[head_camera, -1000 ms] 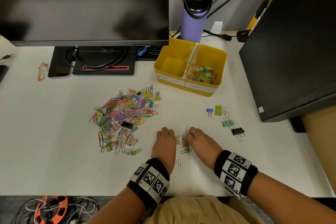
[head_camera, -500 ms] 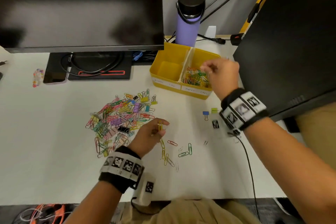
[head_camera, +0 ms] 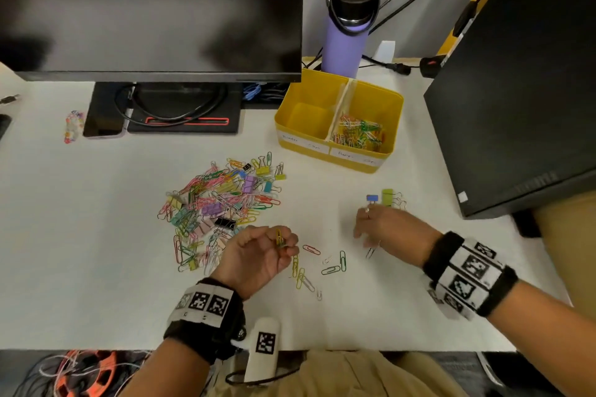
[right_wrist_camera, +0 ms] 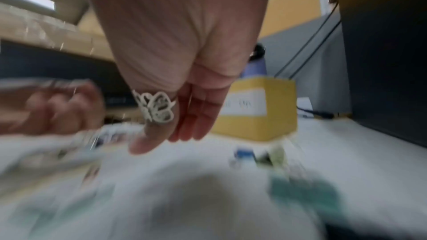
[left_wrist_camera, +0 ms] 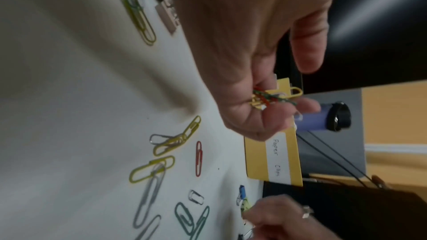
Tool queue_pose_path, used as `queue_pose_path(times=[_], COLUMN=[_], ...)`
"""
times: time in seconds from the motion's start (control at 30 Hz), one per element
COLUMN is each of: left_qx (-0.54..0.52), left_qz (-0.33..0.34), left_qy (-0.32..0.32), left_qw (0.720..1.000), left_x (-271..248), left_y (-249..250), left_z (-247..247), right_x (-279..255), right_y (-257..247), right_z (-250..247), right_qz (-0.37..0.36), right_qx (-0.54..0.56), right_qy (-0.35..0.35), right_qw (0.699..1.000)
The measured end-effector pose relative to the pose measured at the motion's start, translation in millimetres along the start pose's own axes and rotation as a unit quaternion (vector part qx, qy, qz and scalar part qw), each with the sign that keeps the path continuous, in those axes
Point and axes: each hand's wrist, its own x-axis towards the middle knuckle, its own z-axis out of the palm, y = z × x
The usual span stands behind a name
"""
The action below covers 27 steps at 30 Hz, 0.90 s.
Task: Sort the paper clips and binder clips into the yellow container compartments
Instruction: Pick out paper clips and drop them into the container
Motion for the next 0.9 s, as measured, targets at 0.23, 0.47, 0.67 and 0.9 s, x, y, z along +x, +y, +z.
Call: queue_pose_path(times=[0.23,0.47,0.67,0.9], left_qx=[0.268,0.621,0.870,0.862], left_qz=[0.003,0.104,-0.064,-0.059], left_qy=[0.221,0.218,0.145,0.198], left_qw=[0.938,0.746,0.466,0.463], left_x=[-4,-5,-3,-9], left_y=[-4,-14,-27,-49], left_z=[21,24,21,17], right_x=[-14,-14,1,15], right_y=[12,-13,-28,-45], right_z=[33,49,65,62], right_qz=[0.044,-0.032,-0.096,-0.072], right_qx=[0.034,-0.101,-0.021,0.042], right_qy=[-0.048,-0.027,0.009,-0.053], right_qw=[0.997,0.994,0.995,0.995])
